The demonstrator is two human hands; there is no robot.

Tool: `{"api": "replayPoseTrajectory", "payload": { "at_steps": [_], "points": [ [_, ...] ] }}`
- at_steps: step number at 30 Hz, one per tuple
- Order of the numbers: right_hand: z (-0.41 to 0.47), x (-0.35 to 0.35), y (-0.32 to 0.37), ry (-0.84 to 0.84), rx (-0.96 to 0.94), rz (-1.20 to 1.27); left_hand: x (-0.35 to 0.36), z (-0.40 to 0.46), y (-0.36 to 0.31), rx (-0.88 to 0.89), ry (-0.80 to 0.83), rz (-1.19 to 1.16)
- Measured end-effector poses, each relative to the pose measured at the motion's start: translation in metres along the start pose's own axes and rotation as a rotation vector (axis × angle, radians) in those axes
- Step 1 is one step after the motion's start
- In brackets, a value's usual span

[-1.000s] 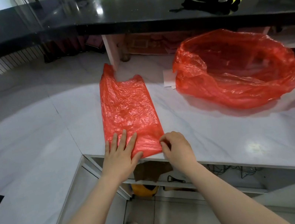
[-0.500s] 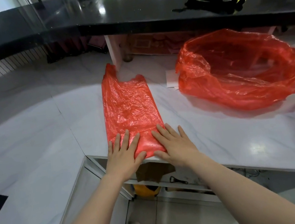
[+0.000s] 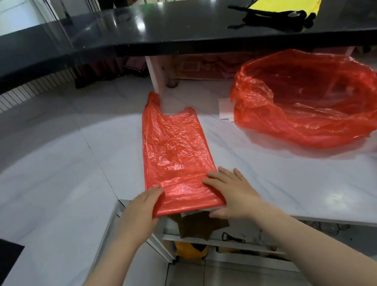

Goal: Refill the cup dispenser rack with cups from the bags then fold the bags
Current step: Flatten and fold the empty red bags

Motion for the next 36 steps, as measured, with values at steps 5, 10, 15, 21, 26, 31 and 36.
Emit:
{"api": "replayPoseTrajectory", "payload": {
  "at_steps": [5, 10, 15, 21, 26, 31, 36],
  "points": [
    [-0.015, -0.016, -0.013, -0.285, 0.22, 0.398, -0.019, -0.004, -0.001, -0.326, -0.214, -0.454],
    [-0.01, -0.016, -0.016, -0.286, 0.457, 0.507, -0.011, -0.002, 0.001, -0.397, -0.212, -0.519],
    [-0.011, -0.017, -0.017, -0.379, 0.565, 0.601, 0.001, 0.003, 0.004, -0.499, -0.267, -0.479],
    [-0.009, -0.013, -0.014, -0.388, 0.574, 0.525, 0.007, 0.004, 0.003, -0.523, -0.298, -0.402],
    [-0.007, -0.006, -0.017, -0.341, 0.526, 0.41, 0.005, 0.004, -0.005, -0.444, -0.326, -0.357],
    [-0.006, -0.004, -0.016, -0.332, 0.441, 0.309, 0.005, 0.018, -0.035, -0.071, -0.269, -0.014],
    [-0.01, -0.008, -0.011, -0.362, 0.366, 0.246, 0.042, 0.021, -0.045, 0.073, 0.046, 0.173]
  ]
}}
Point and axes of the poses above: each hand's wrist, its own z-axis towards the middle knuckle, its own x-axis out of the palm, y = z × x, the point moved 4 cm from there along z, towards the middle knuckle, and after that the axes turned 8 degrees about -y, right-handed, at the moved point
